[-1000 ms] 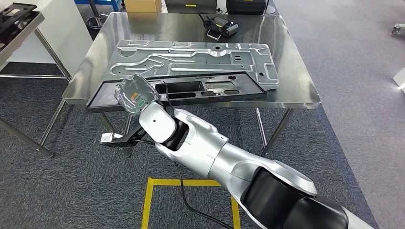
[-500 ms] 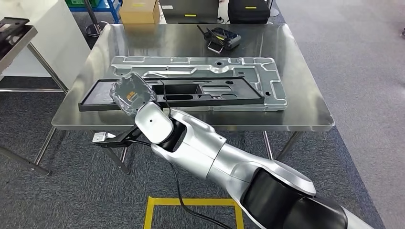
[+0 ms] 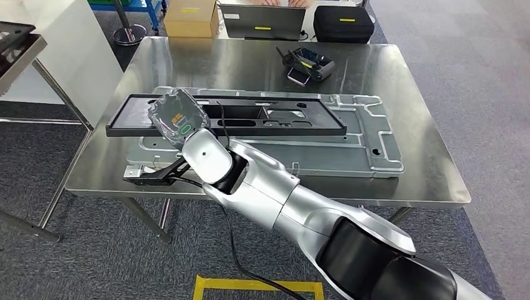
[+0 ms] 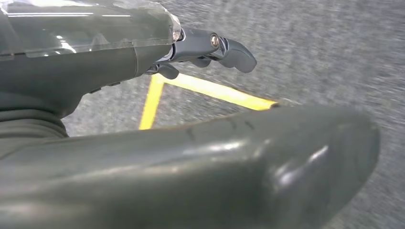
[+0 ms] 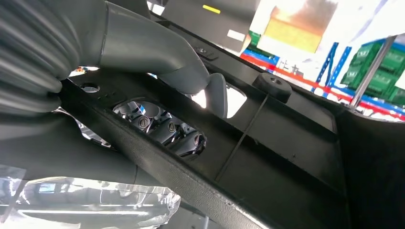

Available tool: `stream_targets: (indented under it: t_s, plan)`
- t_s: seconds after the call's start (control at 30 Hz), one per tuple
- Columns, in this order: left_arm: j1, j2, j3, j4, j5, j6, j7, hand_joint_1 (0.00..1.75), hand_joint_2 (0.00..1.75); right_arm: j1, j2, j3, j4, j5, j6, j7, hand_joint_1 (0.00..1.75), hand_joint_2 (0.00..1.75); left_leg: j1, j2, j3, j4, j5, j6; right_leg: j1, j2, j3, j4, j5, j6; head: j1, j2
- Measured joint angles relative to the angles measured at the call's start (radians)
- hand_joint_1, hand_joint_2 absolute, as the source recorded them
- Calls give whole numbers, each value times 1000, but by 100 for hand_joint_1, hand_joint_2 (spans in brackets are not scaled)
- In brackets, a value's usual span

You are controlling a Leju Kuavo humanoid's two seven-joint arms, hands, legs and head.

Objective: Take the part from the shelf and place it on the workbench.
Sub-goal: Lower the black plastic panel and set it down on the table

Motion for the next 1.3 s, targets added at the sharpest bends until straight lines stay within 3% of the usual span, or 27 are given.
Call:
stream_targets:
  t_s: [0.03,0.07,0.13,0.2,0.3,0.33,0.37,0.4,0.47,0.53,0.63,0.7,0.8,1.3]
  plan:
    - [-1,-1,0,1,-1,-3,-2,0,0,2,-3,-5,2,2,-2,-4,175,175,-2,-3,10,-1,-14,-4,6,3,1,-42,69,-10,0,0]
    - [-3,-2,0,1,-2,-5,-3,0,0,6,-5,-10,3,4,-4,-8,175,175,-4,-5,17,3,-22,-9,9,6,2,-65,106,-17,1,0]
    - [-5,0,0,1,-3,-5,-4,0,0,10,-2,-22,0,11,-5,-13,175,175,-5,-6,31,11,-32,-18,7,8,20,-74,105,-24,1,0]
    - [-8,2,0,1,-4,-6,-5,0,0,9,2,-32,-3,19,-5,-15,175,175,-3,-2,16,65,-47,-25,3,7,41,-80,94,-36,1,0]
    - [-12,4,0,1,-4,-6,-4,0,0,14,3,-38,-3,38,4,-15,175,175,0,2,-89,233,-123,-36,3,7,58,-80,74,-45,1,0]
    - [-12,5,0,1,-4,-6,-4,0,0,18,3,-40,-3,44,9,-12,175,175,0,3,-120,266,-140,-40,3,8,63,-78,66,-45,1,0]
    - [-11,5,0,1,-4,-6,-4,0,0,22,3,-42,-3,50,13,-8,175,175,0,4,-139,269,-135,-42,3,10,69,-76,59,-44,1,0]
    - [-11,5,0,1,-4,-6,-4,0,0,25,3,-46,-2,55,18,-4,175,175,0,5,-142,237,-103,-43,3,11,76,-73,51,-44,1,0]
    - [-9,7,0,1,-3,-5,-3,0,0,27,3,-53,1,62,27,5,175,175,0,6,-118,113,1,-39,3,13,90,-69,36,-40,1,0]
    - [-8,9,0,1,-3,-3,-2,0,0,27,2,-60,5,66,39,15,175,175,-5,6,-98,22,54,-27,5,14,95,-65,27,-33,1,0]
    - [-8,9,0,1,-3,-3,0,0,0,29,0,-73,12,68,56,28,175,175,-6,7,-93,6,63,-10,8,15,92,-60,18,-19,1,0]
    - [-9,8,0,1,-4,-3,1,0,0,25,0,-85,16,68,64,41,175,175,-2,6,-92,5,62,-6,9,11,90,-53,12,-11,1,0]
    - [-14,7,0,1,-5,-3,2,0,0,19,-1,-100,23,68,73,60,175,175,-8,3,-93,12,55,-6,8,6,95,-58,12,-18,1,0]
    - [-14,8,0,1,-23,-23,-6,0,0,19,-2,-154,158,52,81,64,175,175,-10,3,-93,13,53,-3,4,5,97,-62,13,-13,1,0]
